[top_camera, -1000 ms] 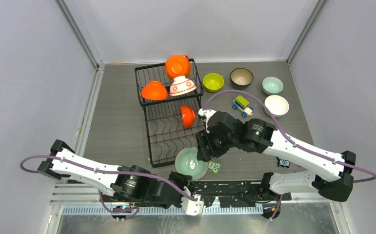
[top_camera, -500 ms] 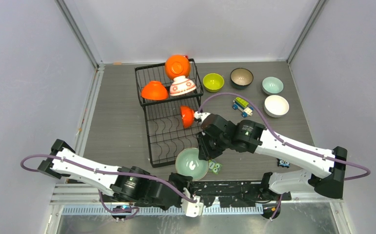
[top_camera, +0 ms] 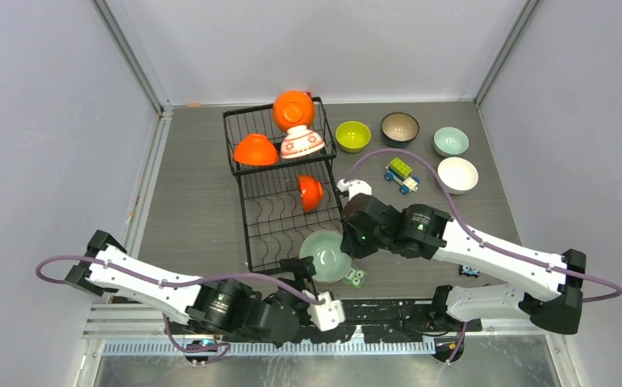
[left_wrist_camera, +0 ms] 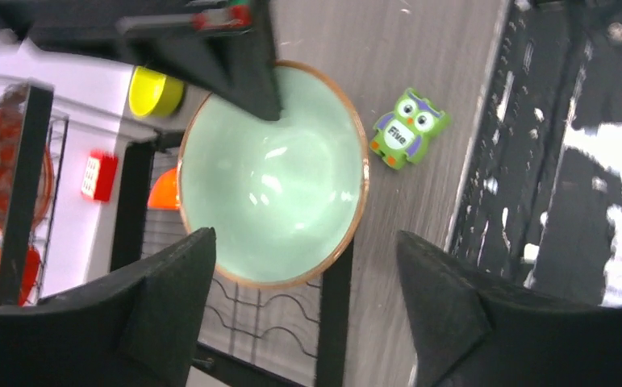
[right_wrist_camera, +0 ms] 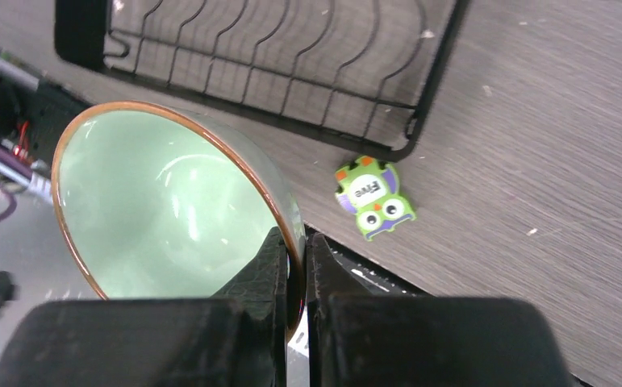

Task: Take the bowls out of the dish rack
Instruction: Place the bowl with the bowl.

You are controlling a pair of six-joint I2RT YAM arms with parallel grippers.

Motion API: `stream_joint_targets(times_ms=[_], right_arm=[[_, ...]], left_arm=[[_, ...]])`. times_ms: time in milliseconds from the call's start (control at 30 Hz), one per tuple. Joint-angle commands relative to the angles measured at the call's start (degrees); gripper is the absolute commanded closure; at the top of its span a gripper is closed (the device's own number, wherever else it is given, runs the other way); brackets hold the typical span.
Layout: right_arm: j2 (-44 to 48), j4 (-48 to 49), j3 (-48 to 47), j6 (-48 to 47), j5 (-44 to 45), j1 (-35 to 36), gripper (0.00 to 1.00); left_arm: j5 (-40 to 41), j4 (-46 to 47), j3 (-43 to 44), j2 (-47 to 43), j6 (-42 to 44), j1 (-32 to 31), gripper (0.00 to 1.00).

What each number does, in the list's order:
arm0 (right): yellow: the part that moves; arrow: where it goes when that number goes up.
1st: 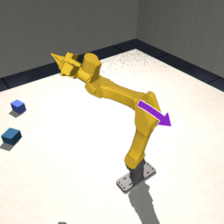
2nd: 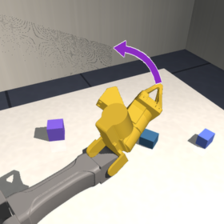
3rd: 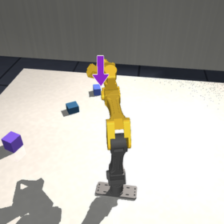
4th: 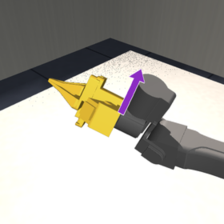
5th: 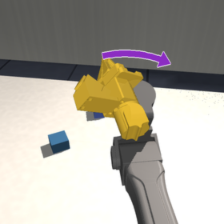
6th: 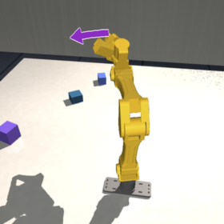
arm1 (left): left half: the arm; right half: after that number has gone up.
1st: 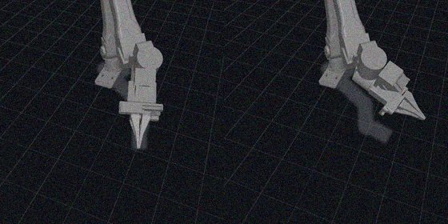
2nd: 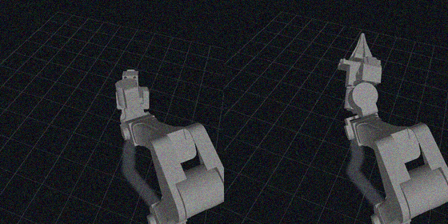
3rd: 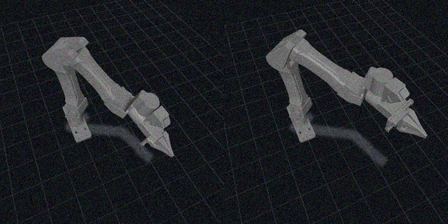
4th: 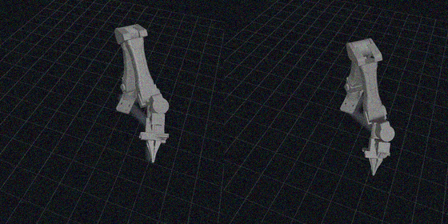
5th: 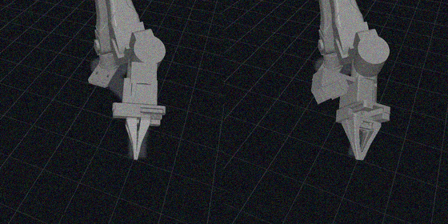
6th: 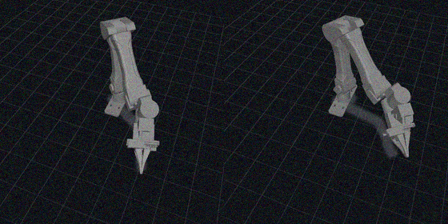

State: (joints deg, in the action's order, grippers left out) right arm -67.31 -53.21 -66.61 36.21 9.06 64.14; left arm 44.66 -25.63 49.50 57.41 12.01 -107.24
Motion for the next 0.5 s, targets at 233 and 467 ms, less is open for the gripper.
stream_joint_targets(times_ms=[233, 467], right_arm=[[10.7, 5.4, 4.2, 9.1, 21.6, 0.0, 0.99], [12.1, 6.5, 6.8, 10.7, 25.1, 0.1, 0.99]], left_arm=[[16.2, -5.4, 10.2, 2.5, -32.1, 0.1, 0.0], [6.9, -7.1, 5.6, -4.4, -63.5, 18.3, 0.0]])
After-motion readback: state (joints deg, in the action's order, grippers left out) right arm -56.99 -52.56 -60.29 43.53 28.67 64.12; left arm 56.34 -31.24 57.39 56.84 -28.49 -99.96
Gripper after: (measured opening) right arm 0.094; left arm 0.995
